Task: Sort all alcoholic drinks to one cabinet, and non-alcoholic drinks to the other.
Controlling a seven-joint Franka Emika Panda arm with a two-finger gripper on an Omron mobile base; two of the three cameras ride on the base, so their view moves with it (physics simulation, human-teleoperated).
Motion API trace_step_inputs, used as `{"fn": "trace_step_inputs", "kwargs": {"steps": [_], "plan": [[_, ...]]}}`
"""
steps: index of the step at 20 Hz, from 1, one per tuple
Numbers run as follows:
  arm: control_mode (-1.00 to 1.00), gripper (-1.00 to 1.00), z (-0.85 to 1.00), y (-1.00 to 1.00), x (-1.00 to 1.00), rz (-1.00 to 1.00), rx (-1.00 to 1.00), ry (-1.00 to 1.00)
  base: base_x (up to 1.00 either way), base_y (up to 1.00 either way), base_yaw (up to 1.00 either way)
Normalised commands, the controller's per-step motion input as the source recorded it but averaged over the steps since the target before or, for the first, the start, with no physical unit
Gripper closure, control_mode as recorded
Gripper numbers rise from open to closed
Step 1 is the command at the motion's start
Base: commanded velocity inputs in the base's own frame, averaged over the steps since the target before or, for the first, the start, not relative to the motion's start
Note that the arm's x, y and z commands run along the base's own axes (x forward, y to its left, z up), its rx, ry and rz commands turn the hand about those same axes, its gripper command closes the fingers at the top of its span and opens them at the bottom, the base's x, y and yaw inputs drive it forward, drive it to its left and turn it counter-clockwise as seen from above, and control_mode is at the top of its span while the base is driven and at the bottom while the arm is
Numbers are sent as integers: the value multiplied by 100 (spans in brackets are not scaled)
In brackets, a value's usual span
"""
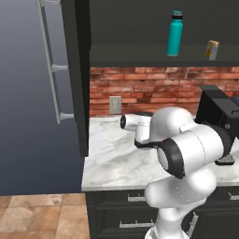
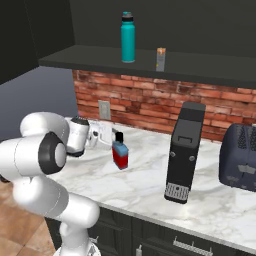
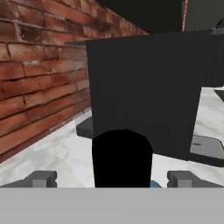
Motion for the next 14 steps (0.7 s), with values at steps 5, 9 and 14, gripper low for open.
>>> {"fn": "trace_step_inputs", "kwargs": {"steps": [5,9,14], "plan": [[-100,-100,-9,-11,17,0,-1,5,0,0,0],[-100,-100,-19,-22,1,-1,-5,1,0,0,0],[-100,100,-20,-10,1,-1,-7,1,0,0,0]]}}
